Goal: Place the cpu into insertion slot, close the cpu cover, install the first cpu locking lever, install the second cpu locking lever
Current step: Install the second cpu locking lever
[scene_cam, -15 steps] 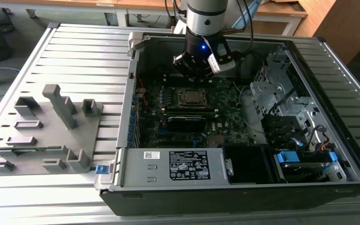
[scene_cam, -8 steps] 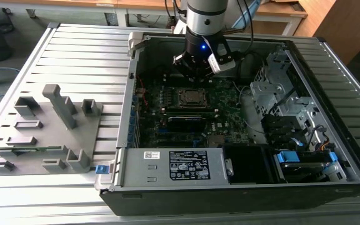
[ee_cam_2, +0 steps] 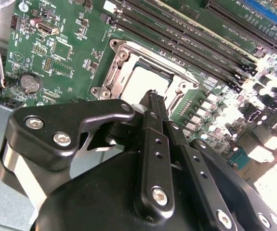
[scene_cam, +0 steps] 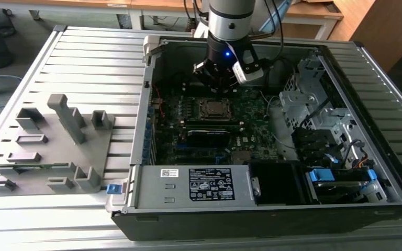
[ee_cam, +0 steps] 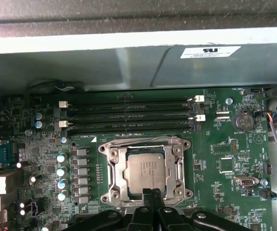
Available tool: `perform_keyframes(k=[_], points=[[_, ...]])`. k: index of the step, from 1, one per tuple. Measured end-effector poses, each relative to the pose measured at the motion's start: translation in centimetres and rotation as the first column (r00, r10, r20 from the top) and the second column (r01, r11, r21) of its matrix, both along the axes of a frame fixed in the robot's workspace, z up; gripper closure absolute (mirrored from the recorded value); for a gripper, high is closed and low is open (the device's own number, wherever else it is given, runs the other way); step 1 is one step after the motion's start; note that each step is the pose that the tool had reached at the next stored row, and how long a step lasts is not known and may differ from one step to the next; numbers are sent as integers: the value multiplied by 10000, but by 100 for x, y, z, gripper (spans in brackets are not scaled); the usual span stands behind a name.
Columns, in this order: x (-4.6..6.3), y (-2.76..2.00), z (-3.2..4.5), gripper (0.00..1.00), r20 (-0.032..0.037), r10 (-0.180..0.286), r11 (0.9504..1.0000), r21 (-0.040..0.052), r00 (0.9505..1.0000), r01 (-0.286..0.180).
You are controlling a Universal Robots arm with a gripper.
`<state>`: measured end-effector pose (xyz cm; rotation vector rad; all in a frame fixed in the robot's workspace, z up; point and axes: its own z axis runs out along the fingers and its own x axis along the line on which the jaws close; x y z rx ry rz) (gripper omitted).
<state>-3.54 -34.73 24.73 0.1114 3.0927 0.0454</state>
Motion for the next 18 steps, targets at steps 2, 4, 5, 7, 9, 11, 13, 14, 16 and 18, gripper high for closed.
perform_keyframes(k=[2, 4, 5, 7, 9, 11, 13, 14, 16, 18], points=[[0, -13, 0, 90, 0, 1, 10000, 0, 10000, -1], [0, -13, 0, 90, 0, 2, 10000, 0, 10000, -2], [0, -15, 0, 90, 0, 2, 10000, 0, 10000, -2], [0, -20, 1, 90, 0, 3, 10000, -1, 10000, -3], [0, -27, 0, 90, 0, 1, 10000, 0, 10000, -1], [0, -30, 0, 90, 0, 2, 10000, -1, 10000, -2], [0, -33, 0, 90, 0, 2, 10000, -1, 10000, -2], [0, -35, 0, 90, 0, 2, 10000, -2, 10000, -2], [0, -41, 0, 90, 0, 2, 10000, -3, 10000, -2], [1, -49, 0, 90, -1, 2, 10000, -5, 10000, -2]])
